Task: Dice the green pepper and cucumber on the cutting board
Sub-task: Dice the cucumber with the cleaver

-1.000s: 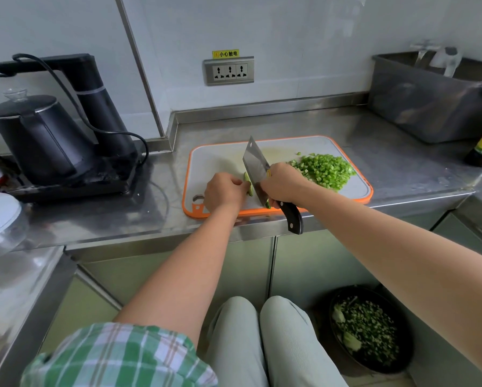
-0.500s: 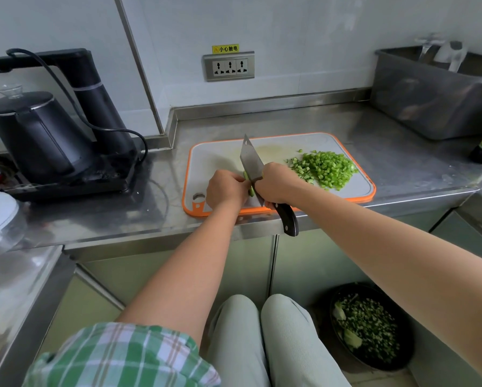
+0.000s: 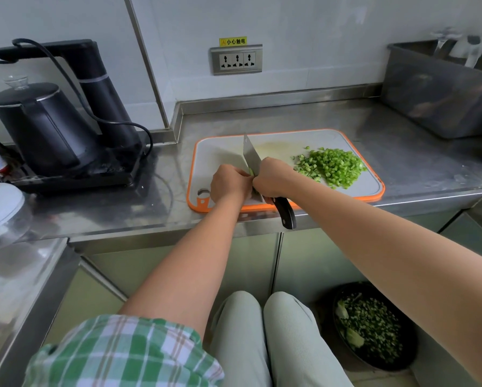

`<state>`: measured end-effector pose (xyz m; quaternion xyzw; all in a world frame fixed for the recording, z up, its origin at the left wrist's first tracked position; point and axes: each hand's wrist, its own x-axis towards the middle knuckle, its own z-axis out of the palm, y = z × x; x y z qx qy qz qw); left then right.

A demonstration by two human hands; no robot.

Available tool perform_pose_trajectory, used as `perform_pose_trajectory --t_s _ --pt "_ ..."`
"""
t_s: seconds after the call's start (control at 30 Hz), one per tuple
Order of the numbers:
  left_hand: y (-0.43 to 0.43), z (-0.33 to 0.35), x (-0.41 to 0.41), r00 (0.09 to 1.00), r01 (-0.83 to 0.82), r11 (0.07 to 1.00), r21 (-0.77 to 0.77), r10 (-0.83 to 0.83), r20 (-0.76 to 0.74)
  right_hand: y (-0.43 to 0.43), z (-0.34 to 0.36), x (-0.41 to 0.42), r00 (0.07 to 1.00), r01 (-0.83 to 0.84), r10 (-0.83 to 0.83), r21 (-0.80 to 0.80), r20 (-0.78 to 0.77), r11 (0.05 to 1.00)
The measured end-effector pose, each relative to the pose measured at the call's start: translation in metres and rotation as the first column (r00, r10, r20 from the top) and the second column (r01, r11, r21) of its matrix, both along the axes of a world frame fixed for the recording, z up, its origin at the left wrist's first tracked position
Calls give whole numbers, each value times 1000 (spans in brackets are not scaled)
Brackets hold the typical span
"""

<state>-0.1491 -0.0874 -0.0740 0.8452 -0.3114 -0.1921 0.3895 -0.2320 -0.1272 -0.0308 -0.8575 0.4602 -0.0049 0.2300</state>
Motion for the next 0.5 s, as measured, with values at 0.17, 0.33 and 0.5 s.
perform_pose_trajectory --t_s 0.17,0.33,0.5 --pt "0 1 -1 1000 8 1000 14 -9 27 -4 1 3 998 32 -34 36 47 999" --pt "-2 -2 4 998 38 999 -2 -38 48 -14 -10 -11 970 97 -94 -1 225 995" --pt "-5 -3 6 988 75 997 14 -76 134 -36 3 -25 842 182 -212 109 495 977"
